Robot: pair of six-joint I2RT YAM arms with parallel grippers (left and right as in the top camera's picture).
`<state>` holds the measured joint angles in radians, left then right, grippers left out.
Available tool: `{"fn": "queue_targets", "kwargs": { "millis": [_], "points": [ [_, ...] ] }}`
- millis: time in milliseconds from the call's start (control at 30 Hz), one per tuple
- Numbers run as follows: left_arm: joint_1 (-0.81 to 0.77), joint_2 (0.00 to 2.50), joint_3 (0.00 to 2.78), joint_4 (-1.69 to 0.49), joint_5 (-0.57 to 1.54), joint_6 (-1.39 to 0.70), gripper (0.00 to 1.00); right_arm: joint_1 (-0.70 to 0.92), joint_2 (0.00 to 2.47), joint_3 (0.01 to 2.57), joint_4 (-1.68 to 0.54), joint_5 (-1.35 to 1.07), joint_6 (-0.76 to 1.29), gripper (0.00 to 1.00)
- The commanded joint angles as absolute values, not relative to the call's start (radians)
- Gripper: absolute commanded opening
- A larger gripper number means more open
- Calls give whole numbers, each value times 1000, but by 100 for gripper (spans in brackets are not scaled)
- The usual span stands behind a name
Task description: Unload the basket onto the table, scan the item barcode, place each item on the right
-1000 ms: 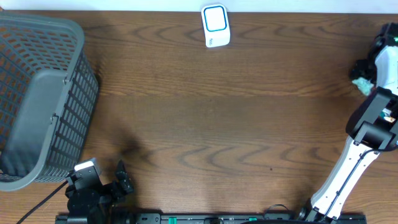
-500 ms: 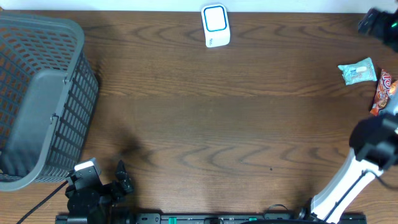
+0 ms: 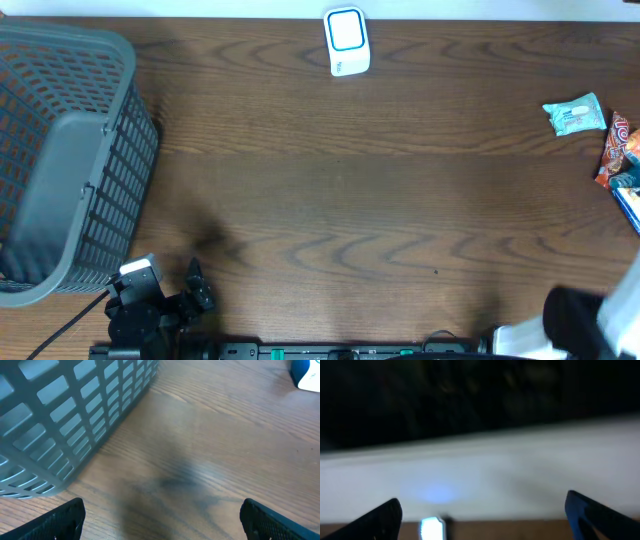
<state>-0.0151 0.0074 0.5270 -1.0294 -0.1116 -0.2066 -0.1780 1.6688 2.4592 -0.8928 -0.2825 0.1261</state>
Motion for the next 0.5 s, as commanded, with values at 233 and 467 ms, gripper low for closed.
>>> {"fn": "queue_targets", "kwargs": {
  "millis": [233, 467],
  "points": [
    [-19, 5, 524, -1031, -121, -208, 99, -69, 1406, 2450, -892, -297, 133, 99],
    [-19, 5, 524, -1031, -121, -208, 99, -66, 1143, 2136, -851, -297, 118, 99]
  ]
}}
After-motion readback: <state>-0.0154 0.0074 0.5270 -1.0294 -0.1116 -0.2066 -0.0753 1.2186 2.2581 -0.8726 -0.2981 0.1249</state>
